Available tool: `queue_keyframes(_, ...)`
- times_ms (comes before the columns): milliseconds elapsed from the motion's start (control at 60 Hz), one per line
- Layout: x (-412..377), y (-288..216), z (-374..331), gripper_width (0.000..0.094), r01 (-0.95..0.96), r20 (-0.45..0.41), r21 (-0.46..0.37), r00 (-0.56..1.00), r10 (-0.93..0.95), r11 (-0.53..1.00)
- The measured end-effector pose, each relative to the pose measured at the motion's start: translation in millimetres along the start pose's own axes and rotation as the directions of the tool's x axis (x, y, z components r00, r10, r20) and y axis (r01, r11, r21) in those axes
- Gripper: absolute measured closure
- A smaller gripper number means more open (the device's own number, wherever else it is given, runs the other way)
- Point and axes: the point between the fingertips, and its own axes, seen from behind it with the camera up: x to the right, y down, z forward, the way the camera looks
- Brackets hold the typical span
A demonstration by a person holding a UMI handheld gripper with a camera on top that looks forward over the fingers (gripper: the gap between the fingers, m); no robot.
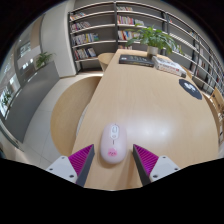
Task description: Arrange mouse
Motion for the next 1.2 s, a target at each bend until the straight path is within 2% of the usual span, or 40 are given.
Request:
queue_keyframes(83, 4, -13, 14, 0.0268, 0.014, -0.023, -0.001, 1.000, -0.014, 1.000)
queue_keyframes(150, 1, -21, 17, 0.0430, 0.017, -0.014, -0.005, 1.000, -0.017, 1.000)
queue_keyframes(217, 2, -20, 21, 0.0479, 0.004, -0.019, -0.010, 1.000, -0.005, 1.000)
queue_keyframes(317, 7, -25, 21, 0.0601, -0.037, -0.042, 0.003, 0.998, 0.037, 0.999)
queue_keyframes(517, 13, -27, 18, 0.0605, -0.005, 0.011, -0.052, 1.000, 0.005, 0.999)
queue_keyframes(583, 26, -51, 5, 0.0603, 0.008, 0.023, -0.027, 1.000, -0.007, 1.000)
queue_keyframes(650, 53, -108, -10, 0.0604, 0.009, 0.024, 0.048, 1.000, -0.011, 0.999)
queue_keyframes(867, 201, -344, -81, 0.0605, 0.051, -0.079, 0.380, 0.997, -0.022, 0.924)
queue_keyframes(983, 307, -427, -91, 0.0605, 0.071, -0.148, 0.455, 0.989, -0.002, 0.888)
queue_keyframes(1100, 409, -441, -64, 0.0605, 0.056, -0.198, 0.443, 0.979, 0.037, 0.895)
queue_keyframes(1150, 443, -428, -34, 0.0605, 0.034, -0.205, 0.404, 0.977, 0.055, 0.914)
queue_keyframes(1200, 467, -390, 8, 0.0605, 0.005, -0.198, 0.354, 0.978, 0.070, 0.935)
